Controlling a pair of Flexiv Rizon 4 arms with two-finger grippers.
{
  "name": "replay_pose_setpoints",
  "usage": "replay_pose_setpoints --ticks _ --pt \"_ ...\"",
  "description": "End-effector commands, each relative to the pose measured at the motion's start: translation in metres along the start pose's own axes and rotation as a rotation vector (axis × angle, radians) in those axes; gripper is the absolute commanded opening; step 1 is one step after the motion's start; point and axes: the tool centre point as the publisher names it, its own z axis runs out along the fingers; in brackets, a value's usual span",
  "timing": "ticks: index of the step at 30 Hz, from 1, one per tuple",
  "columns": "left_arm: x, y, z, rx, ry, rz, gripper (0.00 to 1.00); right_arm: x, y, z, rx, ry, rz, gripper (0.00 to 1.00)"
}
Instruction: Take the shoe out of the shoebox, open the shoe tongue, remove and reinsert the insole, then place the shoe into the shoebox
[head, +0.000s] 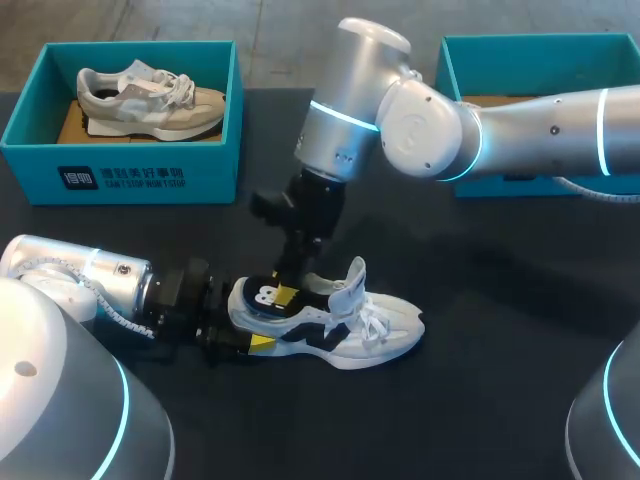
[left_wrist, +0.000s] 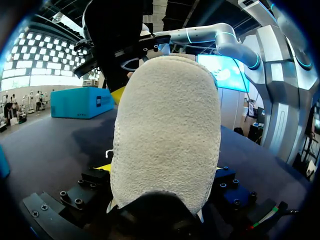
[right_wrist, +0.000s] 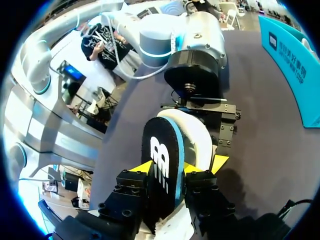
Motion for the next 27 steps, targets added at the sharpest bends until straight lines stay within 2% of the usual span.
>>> replay_pose_setpoints --ticks 1,4,8,20,21,22,27 --pt "-0.002 0.003 0.0 0.0 -0.001 0.0 0.0 0.002 0.0 0.003 -0.013 -0.003 -0.006 0.29" --pt "-0.002 0.003 0.0 0.0 -0.001 0.0 0.0 0.002 0.0 0.005 -0.02 -0.003 -0.009 0.27" --pt "-0.002 0.003 0.0 0.0 -0.001 0.0 0.0 0.003 0.0 0.006 -0.032 -0.003 -0.01 0.13" --pt "-0.002 0.003 0.0 0.0 -0.001 0.0 0.0 0.001 -0.002 0.002 -0.037 -0.006 -0.008 0.12" --pt "-0.002 0.003 0.0 0.0 -0.001 0.0 0.0 0.001 -0.002 0.002 -0.038 -0.006 -0.009 0.11" --pt "-0.002 0.003 0.0 0.0 -0.001 0.0 0.0 0.0 -0.002 0.001 -0.039 -0.008 -0.009 0.0" --pt "-0.002 0.003 0.0 0.0 -0.001 0.0 0.0 -0.001 -0.002 -0.005 -0.049 -0.031 -0.011 0.0"
